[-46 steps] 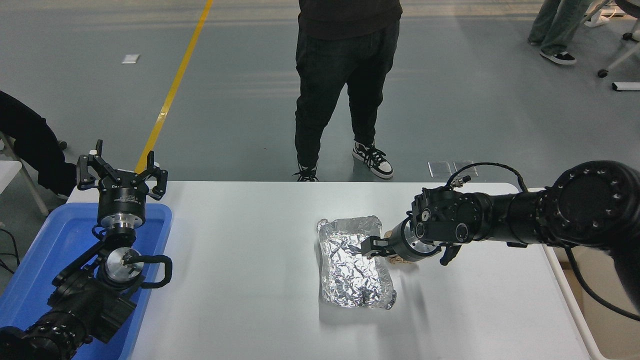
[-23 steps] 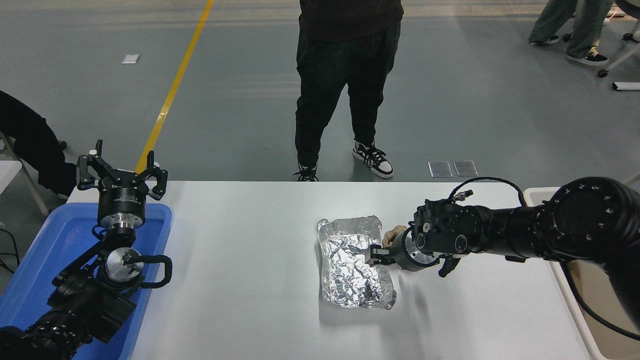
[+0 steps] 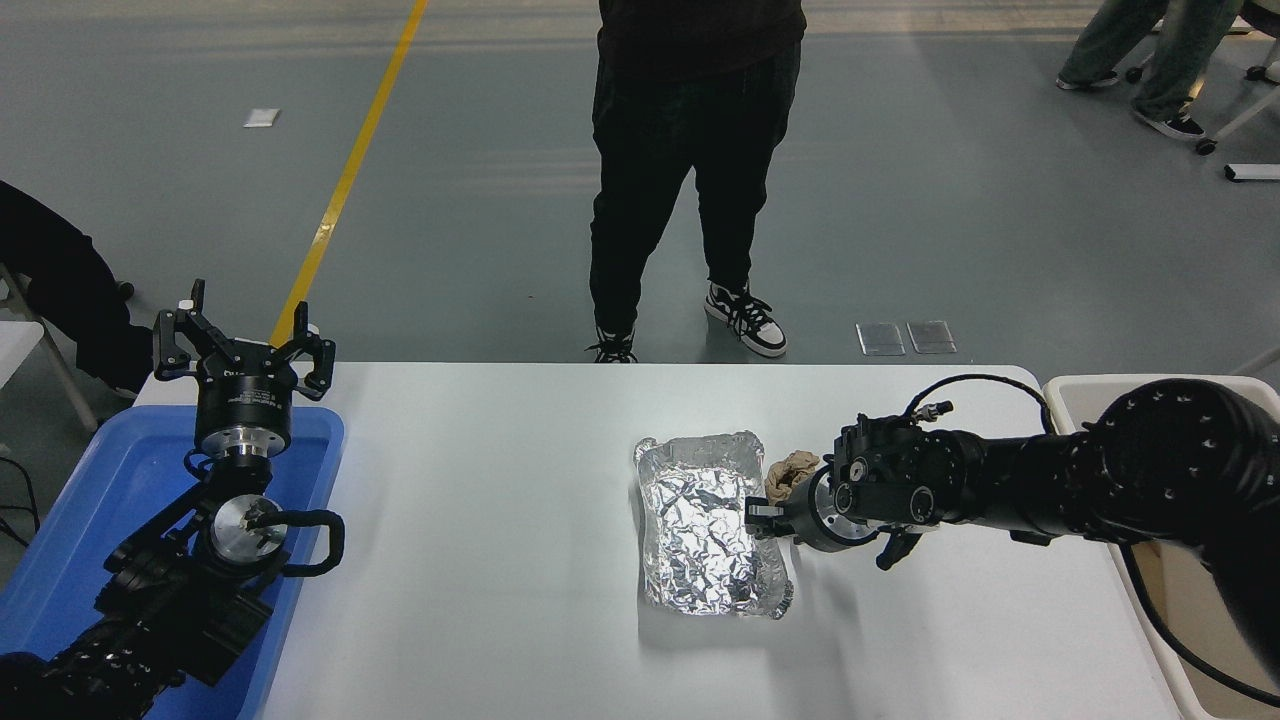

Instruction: Pick up foil plate and place in dustbin

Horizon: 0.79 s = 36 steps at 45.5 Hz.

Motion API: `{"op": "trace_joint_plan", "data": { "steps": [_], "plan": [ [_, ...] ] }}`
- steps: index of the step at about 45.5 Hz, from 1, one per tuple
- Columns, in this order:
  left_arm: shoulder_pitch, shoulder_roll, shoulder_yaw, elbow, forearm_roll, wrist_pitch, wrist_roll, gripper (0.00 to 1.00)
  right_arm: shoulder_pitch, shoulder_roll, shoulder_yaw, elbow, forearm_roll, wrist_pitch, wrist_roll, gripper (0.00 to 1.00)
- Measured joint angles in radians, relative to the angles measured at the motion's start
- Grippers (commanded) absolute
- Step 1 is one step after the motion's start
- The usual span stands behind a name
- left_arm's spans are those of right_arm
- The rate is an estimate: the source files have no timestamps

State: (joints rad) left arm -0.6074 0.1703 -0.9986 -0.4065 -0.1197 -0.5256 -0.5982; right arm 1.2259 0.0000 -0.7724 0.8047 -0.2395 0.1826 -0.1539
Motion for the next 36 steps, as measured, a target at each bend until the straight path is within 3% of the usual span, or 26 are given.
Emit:
{"op": "trace_joint_plan", "data": {
  "steps": [12,29,36],
  "plan": [
    [0.0,0.0,0.0,0.0,0.0,0.0,0.001,0.99,0.074,0.0,-0.008,0.069,0.051,0.017,0.003,0.0],
    [0.0,0.001,0.0,0.0,0.0,0.0,0.001,0.99,0.384,-0.002,-0.049,0.354,0.194,0.047,0.006,0.0],
    [0.001,0.002,0.0,0.0,0.0,0.0,0.001,0.99,0.579,-0.06,-0.07,0.486,0.246,0.093,0.006,0.0]
  ]
}}
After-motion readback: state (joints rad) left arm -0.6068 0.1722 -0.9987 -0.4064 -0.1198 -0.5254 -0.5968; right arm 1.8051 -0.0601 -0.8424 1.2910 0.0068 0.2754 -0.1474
